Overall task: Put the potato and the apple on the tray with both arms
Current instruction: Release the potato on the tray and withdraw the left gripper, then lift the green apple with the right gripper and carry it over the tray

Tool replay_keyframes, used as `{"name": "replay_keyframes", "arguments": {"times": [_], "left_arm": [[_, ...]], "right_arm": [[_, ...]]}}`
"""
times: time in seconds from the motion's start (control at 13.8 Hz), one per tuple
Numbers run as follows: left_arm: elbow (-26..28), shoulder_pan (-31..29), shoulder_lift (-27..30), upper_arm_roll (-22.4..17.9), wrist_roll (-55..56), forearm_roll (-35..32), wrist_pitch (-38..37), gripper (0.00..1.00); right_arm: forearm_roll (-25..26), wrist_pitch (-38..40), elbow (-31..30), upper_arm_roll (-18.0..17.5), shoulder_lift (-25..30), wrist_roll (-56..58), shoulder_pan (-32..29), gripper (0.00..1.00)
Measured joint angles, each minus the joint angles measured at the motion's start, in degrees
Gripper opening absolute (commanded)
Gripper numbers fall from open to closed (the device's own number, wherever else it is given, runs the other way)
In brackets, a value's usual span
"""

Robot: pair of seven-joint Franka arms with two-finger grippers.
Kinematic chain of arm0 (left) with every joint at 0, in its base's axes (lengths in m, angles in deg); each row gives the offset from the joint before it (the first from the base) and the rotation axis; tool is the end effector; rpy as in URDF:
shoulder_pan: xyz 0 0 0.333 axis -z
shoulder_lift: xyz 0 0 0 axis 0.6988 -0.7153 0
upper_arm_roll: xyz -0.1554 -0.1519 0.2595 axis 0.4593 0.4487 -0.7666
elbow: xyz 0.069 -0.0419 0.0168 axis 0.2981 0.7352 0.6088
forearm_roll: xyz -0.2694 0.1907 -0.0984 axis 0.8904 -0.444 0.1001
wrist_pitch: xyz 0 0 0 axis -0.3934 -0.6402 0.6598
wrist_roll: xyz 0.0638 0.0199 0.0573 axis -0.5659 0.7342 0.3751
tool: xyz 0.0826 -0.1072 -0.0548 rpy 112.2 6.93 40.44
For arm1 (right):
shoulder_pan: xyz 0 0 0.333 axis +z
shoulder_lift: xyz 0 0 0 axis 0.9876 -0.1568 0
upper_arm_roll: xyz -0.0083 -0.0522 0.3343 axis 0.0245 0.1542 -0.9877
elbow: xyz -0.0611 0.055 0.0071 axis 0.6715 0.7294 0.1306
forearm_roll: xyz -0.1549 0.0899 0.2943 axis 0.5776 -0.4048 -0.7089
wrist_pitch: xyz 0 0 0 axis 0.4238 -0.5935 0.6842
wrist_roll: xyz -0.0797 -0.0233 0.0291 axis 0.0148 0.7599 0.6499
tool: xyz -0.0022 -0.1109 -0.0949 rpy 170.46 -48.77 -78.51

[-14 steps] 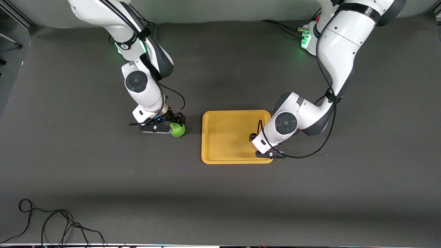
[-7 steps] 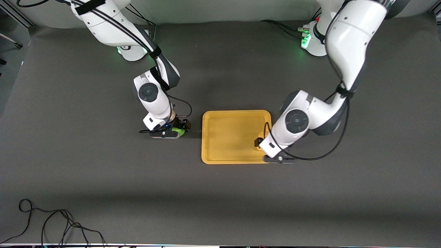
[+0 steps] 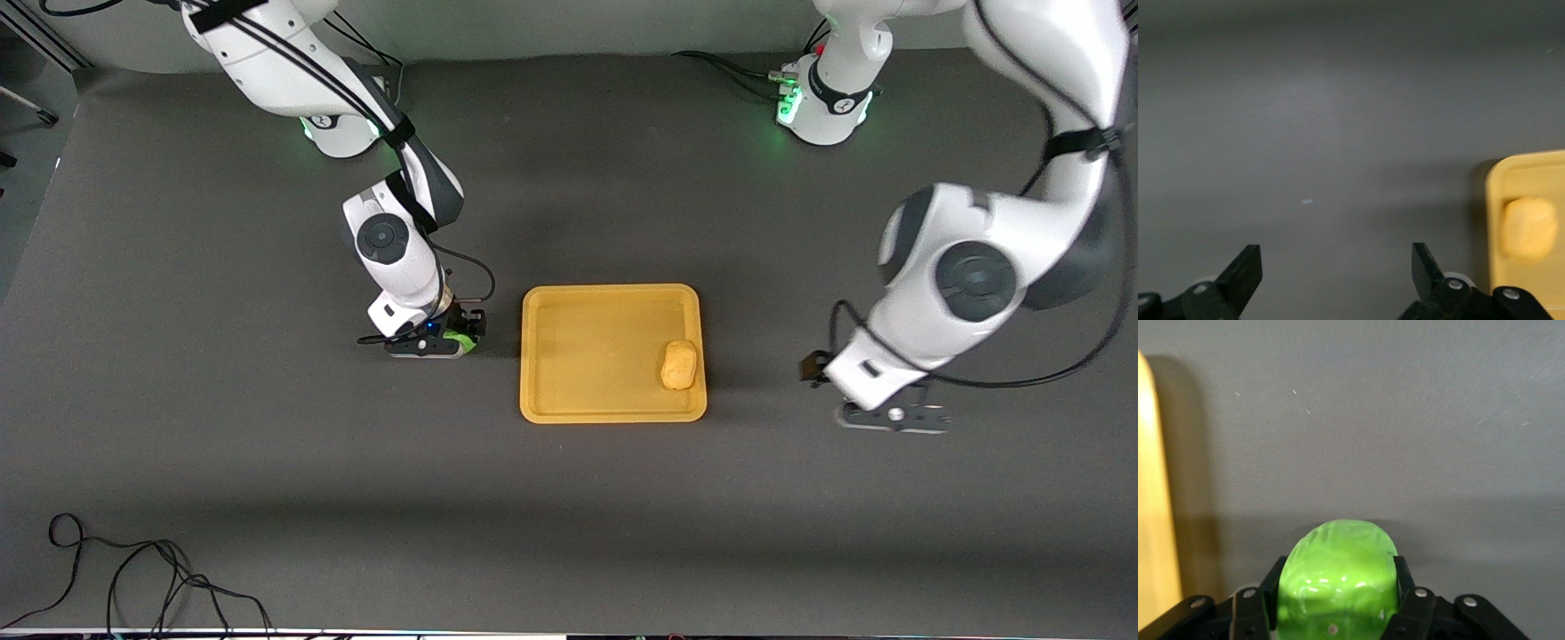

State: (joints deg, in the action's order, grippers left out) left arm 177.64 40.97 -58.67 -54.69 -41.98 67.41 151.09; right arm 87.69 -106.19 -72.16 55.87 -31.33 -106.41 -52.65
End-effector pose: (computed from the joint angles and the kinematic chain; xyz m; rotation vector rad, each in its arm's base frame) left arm 0.6038 -0.1050 0.4272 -3.0418 0.1901 -0.0409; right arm 0.4929 0.2748 0.2522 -3.1163 0.1077 -0.0720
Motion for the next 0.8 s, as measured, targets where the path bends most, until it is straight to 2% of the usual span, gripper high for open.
{"name": "replay_keyframes", "arguments": {"times": [0.29,0.43,0.58,0.8], "left_arm": [[2.4,-4.1,5.8,0.0,-6.8,3.8,-2.5,1.0],[2.5,-4.9,7.4,0.0,-9.4,4.2,-4.4,1.0],[1.5,-6.1,8.9,0.0,-11.9,4.2,-7.8,1.0],[-4.6,-7.4,9.5,-0.1,-15.0,4.3,-17.7,1.0]], "right_arm": [[0.0,23.9,12.5,0.6,8.7,0.5,-0.1,0.5],[0.0,34.0,21.3,0.6,10.0,0.5,-0.1,0.5],[-0.1,40.8,29.5,0.4,8.9,0.5,0.0,0.5],[-1.2,44.8,39.5,-0.2,3.3,-2.1,2.2,0.5]]}}
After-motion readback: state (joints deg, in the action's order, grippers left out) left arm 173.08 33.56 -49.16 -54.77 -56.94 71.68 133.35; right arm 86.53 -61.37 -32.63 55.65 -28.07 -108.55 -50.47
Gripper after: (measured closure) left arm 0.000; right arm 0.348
